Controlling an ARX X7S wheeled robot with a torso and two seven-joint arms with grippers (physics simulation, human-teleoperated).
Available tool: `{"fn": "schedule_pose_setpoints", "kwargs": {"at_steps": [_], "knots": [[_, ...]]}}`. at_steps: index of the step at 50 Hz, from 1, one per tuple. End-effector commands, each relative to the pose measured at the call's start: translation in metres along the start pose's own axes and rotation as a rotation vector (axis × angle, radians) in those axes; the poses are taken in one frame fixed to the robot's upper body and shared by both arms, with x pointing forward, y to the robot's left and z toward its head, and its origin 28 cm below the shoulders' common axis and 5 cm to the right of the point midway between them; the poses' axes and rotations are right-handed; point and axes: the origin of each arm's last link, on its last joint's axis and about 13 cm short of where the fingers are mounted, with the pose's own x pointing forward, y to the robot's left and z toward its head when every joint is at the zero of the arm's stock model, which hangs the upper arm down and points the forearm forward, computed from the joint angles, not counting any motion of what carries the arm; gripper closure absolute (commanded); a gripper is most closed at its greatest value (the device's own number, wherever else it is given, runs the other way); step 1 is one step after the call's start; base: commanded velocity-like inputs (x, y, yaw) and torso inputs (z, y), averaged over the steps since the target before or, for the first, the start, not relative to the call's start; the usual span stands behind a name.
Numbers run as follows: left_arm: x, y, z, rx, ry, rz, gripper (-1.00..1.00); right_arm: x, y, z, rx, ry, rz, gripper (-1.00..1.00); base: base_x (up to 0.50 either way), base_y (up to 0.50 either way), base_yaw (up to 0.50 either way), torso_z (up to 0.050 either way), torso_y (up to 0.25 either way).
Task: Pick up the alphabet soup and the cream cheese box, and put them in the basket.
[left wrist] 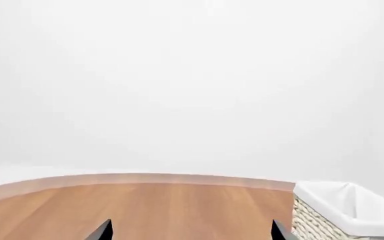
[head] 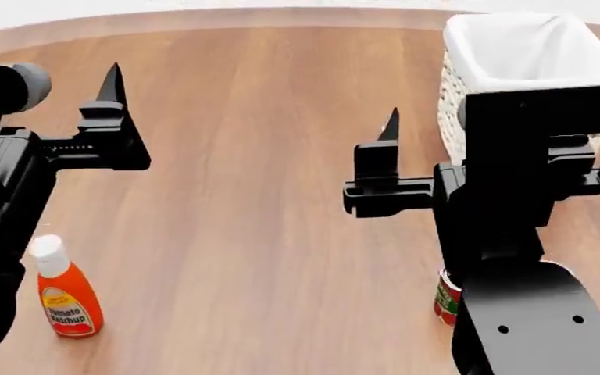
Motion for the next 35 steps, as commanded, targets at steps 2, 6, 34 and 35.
{"fn": "schedule_pose_setpoints", "kwargs": {"at_steps": [2,6,34,35], "knots": [[0.0072,-0.0070,0.0446,0.014,-0.049,-0.032,-1.00,-0.0003,-0.0072,0.0431,-0.041,-0.010,0.013,-1.00,0.50,0.00,0.00,0.000,0.000],[0.0074,-0.0070,0.0443,0.017,-0.050,-0.034,-1.00,0.0005,-0.0076,0.0437,-0.041,-0.007,0.013,-1.00,0.50,0.00,0.00,0.000,0.000],[0.0082,-0.0047,0.0454,0.014,-0.055,-0.034,-1.00,0.0048,-0.0050,0.0454,-0.053,-0.002,0.024,-1.00,0.50,0.00,0.00,0.000,0.001],[0.0082,-0.0047,0.0455,0.014,-0.055,-0.034,-1.00,0.0047,-0.0050,0.0454,-0.049,-0.002,0.027,-1.00,0.50,0.00,0.00,0.000,0.000]]}}
